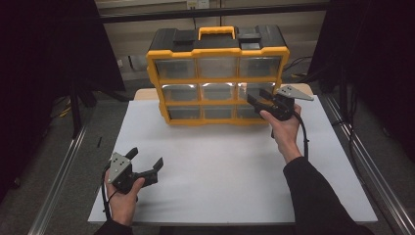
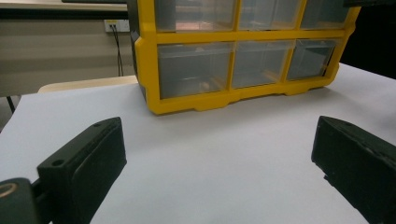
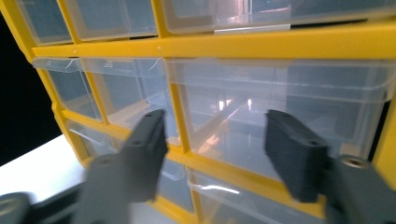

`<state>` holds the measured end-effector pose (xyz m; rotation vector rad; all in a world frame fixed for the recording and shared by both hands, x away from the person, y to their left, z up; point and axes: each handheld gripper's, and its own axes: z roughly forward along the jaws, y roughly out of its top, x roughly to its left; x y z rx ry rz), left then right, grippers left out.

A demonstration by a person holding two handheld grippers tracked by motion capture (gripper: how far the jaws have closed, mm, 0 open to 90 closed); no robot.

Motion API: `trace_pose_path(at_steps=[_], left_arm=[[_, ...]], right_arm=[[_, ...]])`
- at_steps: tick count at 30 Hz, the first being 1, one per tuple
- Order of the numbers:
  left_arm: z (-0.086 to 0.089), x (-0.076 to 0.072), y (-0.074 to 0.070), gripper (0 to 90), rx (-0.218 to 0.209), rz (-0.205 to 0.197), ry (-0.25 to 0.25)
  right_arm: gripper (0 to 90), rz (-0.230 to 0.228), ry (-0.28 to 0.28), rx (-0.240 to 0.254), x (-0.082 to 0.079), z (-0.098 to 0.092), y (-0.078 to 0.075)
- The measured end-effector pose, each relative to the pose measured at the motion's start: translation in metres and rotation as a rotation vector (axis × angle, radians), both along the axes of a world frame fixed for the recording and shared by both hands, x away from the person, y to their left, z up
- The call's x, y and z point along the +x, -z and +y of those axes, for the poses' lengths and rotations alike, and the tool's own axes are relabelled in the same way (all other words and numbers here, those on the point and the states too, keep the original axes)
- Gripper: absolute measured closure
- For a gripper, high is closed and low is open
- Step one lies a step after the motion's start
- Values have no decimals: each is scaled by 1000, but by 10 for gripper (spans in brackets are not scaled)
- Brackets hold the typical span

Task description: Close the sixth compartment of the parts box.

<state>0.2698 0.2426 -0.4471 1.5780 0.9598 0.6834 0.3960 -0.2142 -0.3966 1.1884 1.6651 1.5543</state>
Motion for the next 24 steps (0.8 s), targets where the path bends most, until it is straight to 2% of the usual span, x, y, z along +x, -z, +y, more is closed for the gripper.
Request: trace_pose_path(at_steps=[2,4,6,8,9,11,15,17,18,20,24], left_arm=[[0,0,0,30,0,0,0],[1,0,0,30,5,4,-7],[2,0,0,30,19,6,-6],[1,0,0,30,4,4,-7],[2,0,-1,30,22,8,-9],[1,0,0,30,4,6,-11],[1,0,0,30,3,3,0],[0,0,1,30,-14,6,0],[1,0,0,30,8,9,3],[1,0,0,30,3,2,-3],[2,0,0,30,13,5,-1]], right_arm=[[315,7,-5,-10,-1,0,1],[238,17,-9,-11,-3,0,3],[216,36,-20,-11,-5,-1,5],[180,31,-22,-23,-8,-2,7],[162,31,-13,-19,-9,-3,9],[122,38,-20,-16,-12,-5,12],[27,63,26,-38,-17,-11,17],[29,70,29,-42,-20,-15,19],[25,76,29,-41,-21,-17,20],[6,80,37,-56,-25,-21,21],[5,82,45,-46,-34,-29,22]])
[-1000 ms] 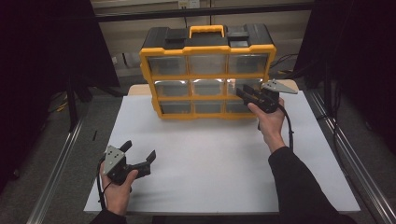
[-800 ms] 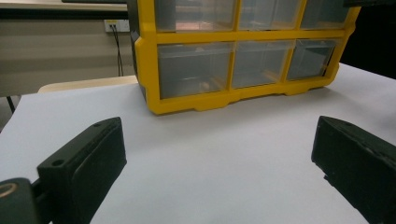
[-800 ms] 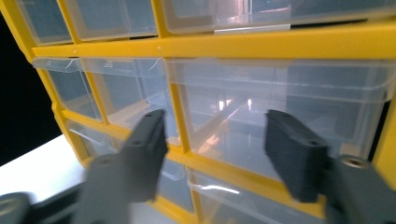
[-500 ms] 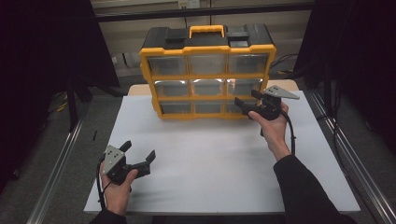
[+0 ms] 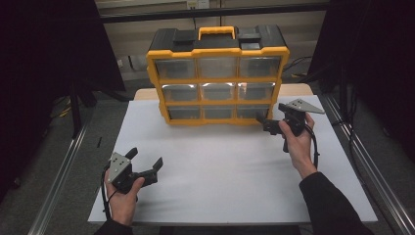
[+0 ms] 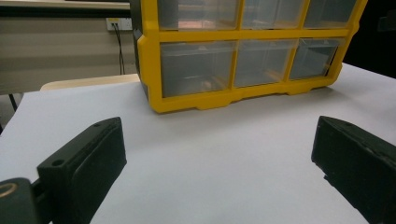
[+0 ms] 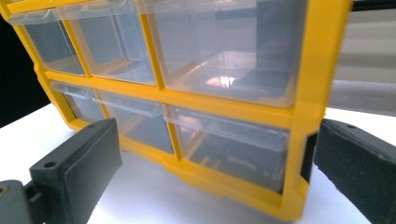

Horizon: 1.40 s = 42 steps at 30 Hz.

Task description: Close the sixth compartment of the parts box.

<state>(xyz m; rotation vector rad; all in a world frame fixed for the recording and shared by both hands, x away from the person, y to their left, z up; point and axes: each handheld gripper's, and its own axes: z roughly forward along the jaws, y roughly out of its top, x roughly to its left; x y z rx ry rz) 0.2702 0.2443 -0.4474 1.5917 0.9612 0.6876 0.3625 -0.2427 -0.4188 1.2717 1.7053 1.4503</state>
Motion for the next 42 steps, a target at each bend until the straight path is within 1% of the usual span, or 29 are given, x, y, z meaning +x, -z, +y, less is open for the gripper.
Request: trace_pose_path(at_steps=[1,2,4,6,7,8,10,11,15,16,17,19,20,24,25,28,30,31,36,39,40,42], left_arm=[[-1,0,0,30,-16,4,0],[-1,0,0,30,-7,2,4],[-1,0,0,30,2,6,-6],[-1,0,1,30,1,7,-2],[-2,0,1,30,-3,7,0],[-1,0,1,30,1,8,-1],[-2,0,1,30,0,8,-2],[-1,0,1,30,7,9,1],[-2,0,1,30,0,9,6],[-3,0,1,30,-11,8,4],[-2,0,0,30,3,6,3],[-1,0,0,30,-1,5,5],[-1,0,0,30,4,8,-1],[-1,0,0,30,1,4,9],[-2,0,0,30,1,4,8],[-2,0,0,30,2,4,7],[-2,0,0,30,2,8,-2],[-2,0,1,30,-11,6,1],[-2,0,0,30,2,4,8],[-2,0,0,30,0,3,10],[-2,1,1,30,-12,2,11],[-2,1,0,30,-7,0,9]], right_arm=[[8,-2,4,2,-2,-1,0],[7,-3,3,4,-5,-3,0],[8,-9,12,7,-9,-6,1],[7,-8,6,-1,-14,-9,1],[8,-11,12,-9,-16,-9,1],[9,-15,18,-13,-19,-10,1],[10,-20,20,-13,-23,-12,1],[10,-20,19,-16,-25,-13,1],[11,-35,28,-27,-33,-16,0],[12,-33,28,-26,-35,-18,0],[12,-33,31,-25,-37,-19,0],[12,-31,35,-28,-41,-22,0],[12,-30,36,-27,-43,-23,0],[14,-26,34,-31,-51,-27,-1],[15,-27,38,-36,-53,-29,-2],[14,-37,47,-30,-60,-33,-5],[14,-37,52,-39,-64,-37,-6],[15,-39,54,-36,-66,-38,-6],[23,-41,62,-43,-77,-45,-5],[21,-42,64,-51,-85,-48,-5],[20,-43,69,-53,-87,-50,-5],[19,-42,80,-49,-92,-53,-4]])
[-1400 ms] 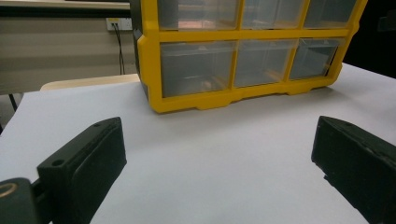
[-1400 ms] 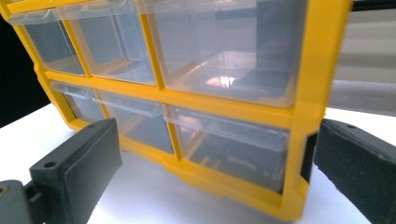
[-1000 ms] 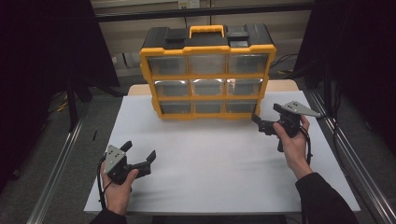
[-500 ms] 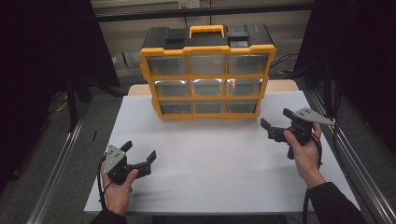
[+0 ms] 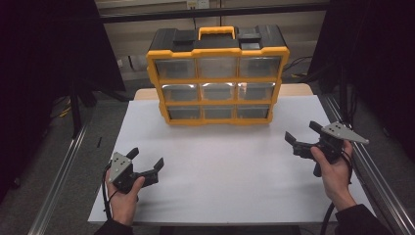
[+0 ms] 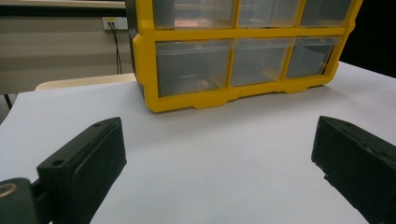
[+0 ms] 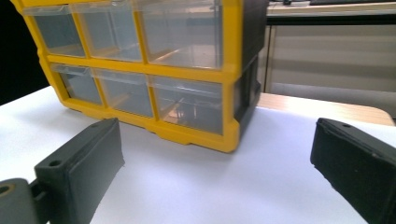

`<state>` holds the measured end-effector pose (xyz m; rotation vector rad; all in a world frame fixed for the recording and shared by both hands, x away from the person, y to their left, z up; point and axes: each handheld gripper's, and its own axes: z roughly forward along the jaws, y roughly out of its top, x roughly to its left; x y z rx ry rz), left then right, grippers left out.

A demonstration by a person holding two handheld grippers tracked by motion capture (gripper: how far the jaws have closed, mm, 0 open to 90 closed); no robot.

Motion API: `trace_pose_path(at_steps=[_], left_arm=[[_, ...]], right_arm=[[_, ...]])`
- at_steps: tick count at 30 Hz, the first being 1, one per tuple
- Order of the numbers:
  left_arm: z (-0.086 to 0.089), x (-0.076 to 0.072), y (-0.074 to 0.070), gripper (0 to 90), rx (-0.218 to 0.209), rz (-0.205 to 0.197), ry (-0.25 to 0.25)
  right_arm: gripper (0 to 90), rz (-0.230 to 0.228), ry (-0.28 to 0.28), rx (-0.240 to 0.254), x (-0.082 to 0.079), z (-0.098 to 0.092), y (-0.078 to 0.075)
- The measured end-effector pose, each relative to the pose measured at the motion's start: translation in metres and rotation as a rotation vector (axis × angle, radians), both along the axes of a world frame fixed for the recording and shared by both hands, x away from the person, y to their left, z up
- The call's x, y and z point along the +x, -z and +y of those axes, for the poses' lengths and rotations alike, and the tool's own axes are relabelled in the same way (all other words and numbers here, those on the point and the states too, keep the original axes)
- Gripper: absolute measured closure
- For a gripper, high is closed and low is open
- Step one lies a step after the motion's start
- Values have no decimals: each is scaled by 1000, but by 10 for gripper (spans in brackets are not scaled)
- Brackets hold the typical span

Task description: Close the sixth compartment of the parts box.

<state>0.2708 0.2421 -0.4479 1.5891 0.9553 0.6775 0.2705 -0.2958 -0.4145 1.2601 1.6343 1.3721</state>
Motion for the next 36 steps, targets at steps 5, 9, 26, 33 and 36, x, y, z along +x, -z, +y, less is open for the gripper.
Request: trace_pose_path(at_steps=[5,9,26,33,36], left_arm=[[-1,0,0,30,-8,1,5],[1,-1,0,30,8,-1,8],[1,-4,0,30,20,-7,7],[0,-2,0,30,22,3,16],[1,-2,0,30,32,7,9]], right_arm=[[22,12,3,-8,-11,-6,5],[19,25,6,-10,-21,-9,10],[26,50,108,3,-70,-28,32],[26,57,103,-13,-69,-25,35],[24,53,92,-40,-67,-23,35]])
